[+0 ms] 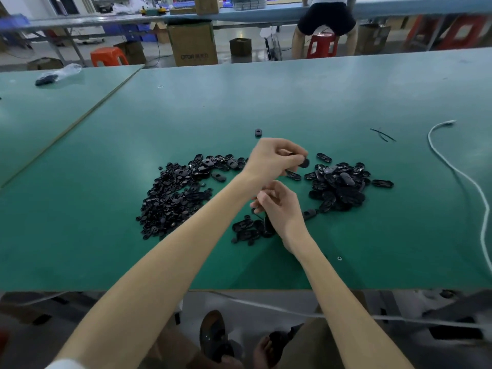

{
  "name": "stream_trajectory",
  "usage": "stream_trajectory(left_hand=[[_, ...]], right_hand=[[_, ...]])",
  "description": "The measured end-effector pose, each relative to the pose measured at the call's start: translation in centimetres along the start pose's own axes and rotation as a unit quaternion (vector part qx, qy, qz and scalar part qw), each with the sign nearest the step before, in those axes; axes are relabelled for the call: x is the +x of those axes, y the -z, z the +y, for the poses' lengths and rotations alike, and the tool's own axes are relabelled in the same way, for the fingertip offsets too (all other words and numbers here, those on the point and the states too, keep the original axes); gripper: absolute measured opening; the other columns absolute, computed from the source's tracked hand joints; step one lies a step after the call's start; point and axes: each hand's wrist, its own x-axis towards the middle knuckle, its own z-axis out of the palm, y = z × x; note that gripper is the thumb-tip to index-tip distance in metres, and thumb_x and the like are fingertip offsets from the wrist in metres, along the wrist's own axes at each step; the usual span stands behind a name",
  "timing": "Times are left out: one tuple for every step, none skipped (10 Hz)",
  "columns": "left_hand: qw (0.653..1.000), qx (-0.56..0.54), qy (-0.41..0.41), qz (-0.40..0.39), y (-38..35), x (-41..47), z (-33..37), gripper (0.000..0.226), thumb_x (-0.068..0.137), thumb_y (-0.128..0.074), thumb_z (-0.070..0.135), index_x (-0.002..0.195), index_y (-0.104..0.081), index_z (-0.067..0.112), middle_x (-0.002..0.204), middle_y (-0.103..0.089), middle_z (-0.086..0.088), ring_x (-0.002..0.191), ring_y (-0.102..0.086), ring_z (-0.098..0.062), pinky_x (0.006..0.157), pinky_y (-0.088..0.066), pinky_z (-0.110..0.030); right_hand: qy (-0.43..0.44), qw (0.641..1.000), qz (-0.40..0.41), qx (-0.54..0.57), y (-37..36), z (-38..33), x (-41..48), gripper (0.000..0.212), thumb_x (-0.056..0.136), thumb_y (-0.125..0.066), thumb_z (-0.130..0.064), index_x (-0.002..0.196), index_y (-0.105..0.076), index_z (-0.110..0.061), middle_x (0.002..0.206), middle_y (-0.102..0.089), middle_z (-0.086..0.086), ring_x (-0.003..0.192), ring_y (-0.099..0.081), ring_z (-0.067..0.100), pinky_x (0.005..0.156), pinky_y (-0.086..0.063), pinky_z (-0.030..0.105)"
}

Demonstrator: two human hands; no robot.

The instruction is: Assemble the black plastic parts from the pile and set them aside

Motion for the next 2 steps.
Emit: stream_trajectory(left_hand=[[0.999, -0.006, 0.008, -0.038, -3.2, 2.0, 1.1, 0.021, 0.095, -0.071, 0.005, 0.116, -0.073, 0.003, 0.101, -0.078, -0.015, 0.079, -0.075, -0.018, 0.068, -0.06, -0.024], [0.999, 0.005, 0.019, -0.026, -4.8, 2.5, 0.6, 0.027, 0.098, -0.067, 0.006, 0.126, -0.069, 0.005, 0.111, -0.075, -0.011, 0.086, -0.078, -0.026, 0.071, -0.064, -0.031]], right_hand=[[0.008, 1.0, -0.011, -0.024, 0.4, -0.2, -0.1, 0.015, 0.097, -0.052, 0.0, 0.098, -0.063, -0.01, 0.07, -0.069, -0.012, 0.064, -0.062, 0.003, 0.064, -0.048, 0.018], [-0.003, 1.0, -0.005, -0.009, 0.5, -0.4, -0.2, 0.012, 0.097, -0.053, -0.001, 0.096, -0.063, -0.006, 0.072, -0.063, -0.011, 0.064, -0.053, 0.003, 0.063, -0.044, 0.02]])
